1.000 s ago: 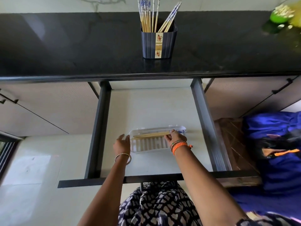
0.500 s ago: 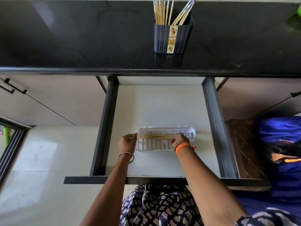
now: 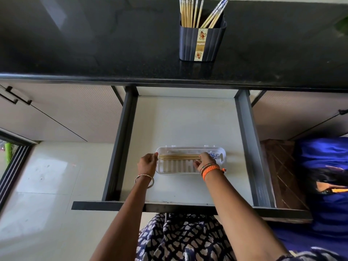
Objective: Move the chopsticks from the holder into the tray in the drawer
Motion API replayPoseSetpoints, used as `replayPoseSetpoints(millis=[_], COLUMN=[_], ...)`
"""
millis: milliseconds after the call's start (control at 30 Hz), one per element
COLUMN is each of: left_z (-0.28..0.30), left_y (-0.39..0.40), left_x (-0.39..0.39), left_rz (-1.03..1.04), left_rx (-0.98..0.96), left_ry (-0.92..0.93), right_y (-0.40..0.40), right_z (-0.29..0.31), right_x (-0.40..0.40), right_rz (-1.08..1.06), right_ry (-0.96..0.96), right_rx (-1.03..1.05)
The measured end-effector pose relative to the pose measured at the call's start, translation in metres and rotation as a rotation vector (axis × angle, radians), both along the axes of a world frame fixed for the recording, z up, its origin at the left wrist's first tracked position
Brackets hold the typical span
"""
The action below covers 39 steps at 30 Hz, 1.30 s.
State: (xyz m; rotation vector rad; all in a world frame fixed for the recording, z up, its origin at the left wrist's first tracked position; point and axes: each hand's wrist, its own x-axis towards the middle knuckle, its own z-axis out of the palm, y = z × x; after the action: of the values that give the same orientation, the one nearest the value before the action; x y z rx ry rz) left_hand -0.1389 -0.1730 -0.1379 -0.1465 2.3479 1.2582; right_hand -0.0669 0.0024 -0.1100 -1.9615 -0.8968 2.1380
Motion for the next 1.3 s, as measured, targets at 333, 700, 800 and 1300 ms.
replayPoseSetpoints(millis=[333, 700, 800, 1300], left_z=[0.078, 0.234, 0.235, 0.187], left_y=[0.042, 0.168, 0.191, 0.238], left_x=[-0.024, -0.150, -0.183, -0.249], left_rz=[0.044, -0.315, -0.374, -0.459], left_rx=[0.158, 0.245, 0.137, -0.053], left_ry=[0.363, 0.741, 0.783, 0.899], right_y=[0.010, 0.171, 0.209, 0.270], right_z=[0.096, 0.242, 0.239, 0.206], right_x=[-0.034, -0.145, -0.184, -0.297], right_rz=[0.262, 0.285, 0.308, 0.422], right_ry=[0.291, 0.351, 0.249, 0.312], right_rx=[0.238, 1.053, 1.095, 0.926])
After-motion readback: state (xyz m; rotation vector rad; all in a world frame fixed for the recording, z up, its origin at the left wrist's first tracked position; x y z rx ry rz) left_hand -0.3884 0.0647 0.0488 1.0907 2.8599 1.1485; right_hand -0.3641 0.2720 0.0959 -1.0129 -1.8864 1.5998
